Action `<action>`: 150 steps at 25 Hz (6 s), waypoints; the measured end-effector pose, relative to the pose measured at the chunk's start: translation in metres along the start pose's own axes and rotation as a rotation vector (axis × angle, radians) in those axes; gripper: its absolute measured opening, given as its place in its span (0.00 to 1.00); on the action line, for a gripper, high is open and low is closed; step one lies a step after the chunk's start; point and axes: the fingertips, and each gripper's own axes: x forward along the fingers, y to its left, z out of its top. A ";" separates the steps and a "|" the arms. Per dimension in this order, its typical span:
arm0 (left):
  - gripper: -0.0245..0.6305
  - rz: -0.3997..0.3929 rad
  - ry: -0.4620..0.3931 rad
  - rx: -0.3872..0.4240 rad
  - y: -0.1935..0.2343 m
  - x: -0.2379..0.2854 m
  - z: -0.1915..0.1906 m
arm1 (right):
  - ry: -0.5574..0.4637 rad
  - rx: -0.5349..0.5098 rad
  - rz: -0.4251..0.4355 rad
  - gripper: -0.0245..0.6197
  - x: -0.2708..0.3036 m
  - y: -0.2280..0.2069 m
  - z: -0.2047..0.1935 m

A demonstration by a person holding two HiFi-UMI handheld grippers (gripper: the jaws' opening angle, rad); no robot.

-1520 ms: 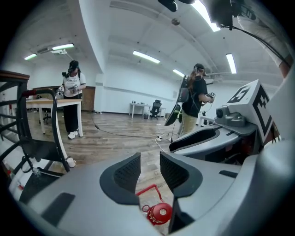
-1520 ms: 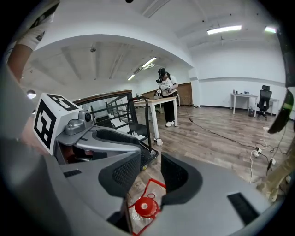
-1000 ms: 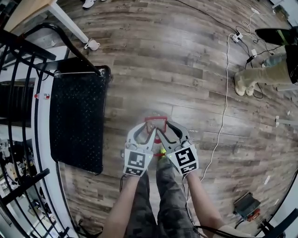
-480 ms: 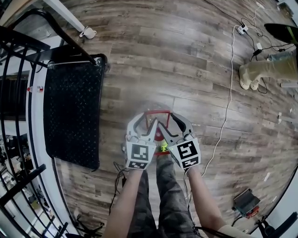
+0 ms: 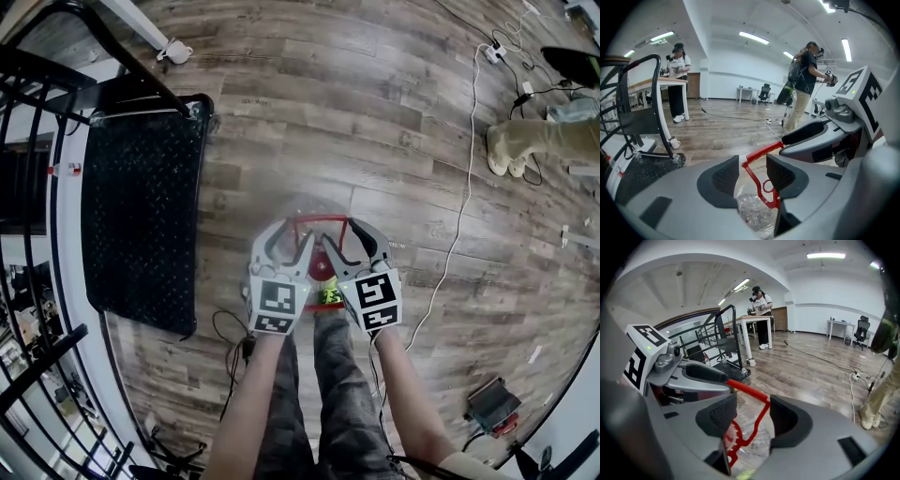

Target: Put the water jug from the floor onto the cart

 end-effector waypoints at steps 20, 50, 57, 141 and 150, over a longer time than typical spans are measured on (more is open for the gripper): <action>0.28 -0.022 0.028 -0.027 0.004 0.036 -0.019 | 0.036 0.071 -0.006 0.35 0.030 -0.019 -0.023; 0.11 0.035 -0.067 -0.051 0.001 0.001 -0.011 | -0.115 0.198 0.001 0.07 0.012 0.006 -0.005; 0.11 0.063 -0.104 -0.017 0.006 -0.013 0.007 | -0.160 0.163 0.007 0.07 0.001 0.014 0.015; 0.09 0.266 -0.255 -0.121 0.138 -0.366 0.307 | -0.260 -0.056 0.309 0.07 -0.168 0.232 0.421; 0.09 0.435 -0.226 -0.231 0.202 -0.348 0.313 | -0.178 -0.148 0.505 0.07 -0.103 0.238 0.459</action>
